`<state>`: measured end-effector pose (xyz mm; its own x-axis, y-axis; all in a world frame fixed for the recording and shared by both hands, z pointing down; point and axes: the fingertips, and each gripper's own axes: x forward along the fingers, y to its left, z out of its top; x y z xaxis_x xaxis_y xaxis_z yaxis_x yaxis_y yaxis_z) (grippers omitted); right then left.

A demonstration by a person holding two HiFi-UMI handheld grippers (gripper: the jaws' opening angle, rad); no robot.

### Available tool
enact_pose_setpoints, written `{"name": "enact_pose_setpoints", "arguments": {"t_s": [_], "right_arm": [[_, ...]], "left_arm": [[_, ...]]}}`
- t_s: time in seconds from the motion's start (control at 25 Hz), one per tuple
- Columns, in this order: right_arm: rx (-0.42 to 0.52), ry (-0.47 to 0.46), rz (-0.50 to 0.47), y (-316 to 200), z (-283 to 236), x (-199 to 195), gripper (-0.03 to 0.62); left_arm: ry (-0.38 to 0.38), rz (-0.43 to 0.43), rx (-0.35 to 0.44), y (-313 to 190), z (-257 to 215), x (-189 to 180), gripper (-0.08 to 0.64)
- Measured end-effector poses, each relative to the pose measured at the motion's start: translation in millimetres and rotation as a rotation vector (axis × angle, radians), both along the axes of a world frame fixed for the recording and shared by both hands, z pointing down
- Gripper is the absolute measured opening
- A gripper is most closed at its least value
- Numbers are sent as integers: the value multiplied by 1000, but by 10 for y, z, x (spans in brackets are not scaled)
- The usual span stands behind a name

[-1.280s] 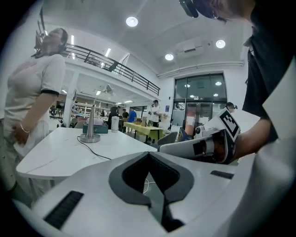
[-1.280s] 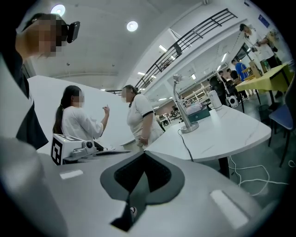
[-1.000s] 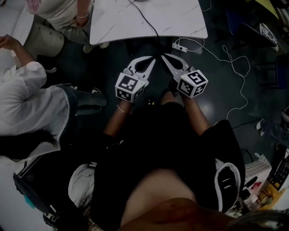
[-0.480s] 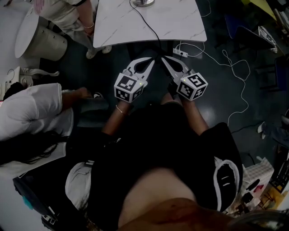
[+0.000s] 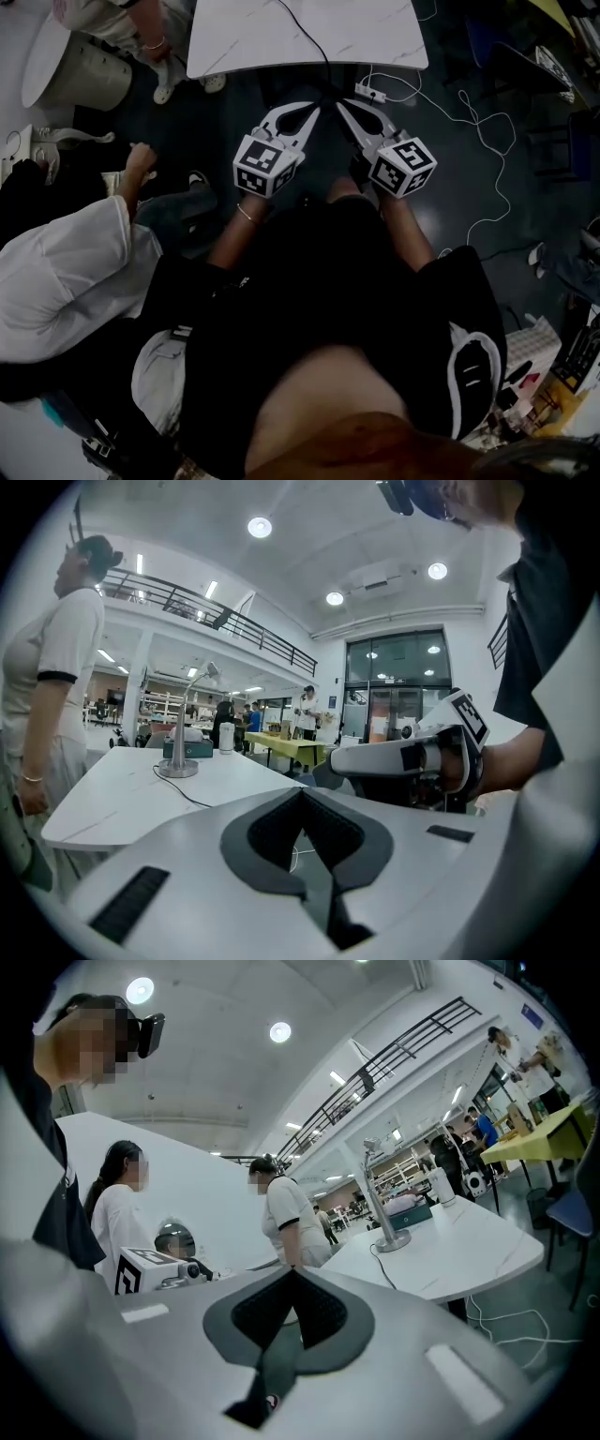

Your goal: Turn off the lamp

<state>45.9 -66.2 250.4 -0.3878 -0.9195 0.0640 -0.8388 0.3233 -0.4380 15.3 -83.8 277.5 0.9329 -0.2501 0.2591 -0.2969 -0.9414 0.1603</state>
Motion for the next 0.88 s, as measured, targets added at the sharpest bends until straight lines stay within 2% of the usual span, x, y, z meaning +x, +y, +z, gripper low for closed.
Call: {"name": "enact_pose_setpoints", "arguments": {"t_s": [0.28,0.44,0.64,0.88], "right_arm": [[-1,19,-19,130,-12,35,0],[4,29,-16,266,-26,113,0],[6,12,18,539,-66,295,0],[15,16,8,973,-107,410,0]], "left_arm": [[6,-20,7,130,-39,45,6],[16,-32,-26,230,-22,131,6],[21,-12,-27,520,-78,333,6],[13,-14,-31,995,-52,462,6]]}}
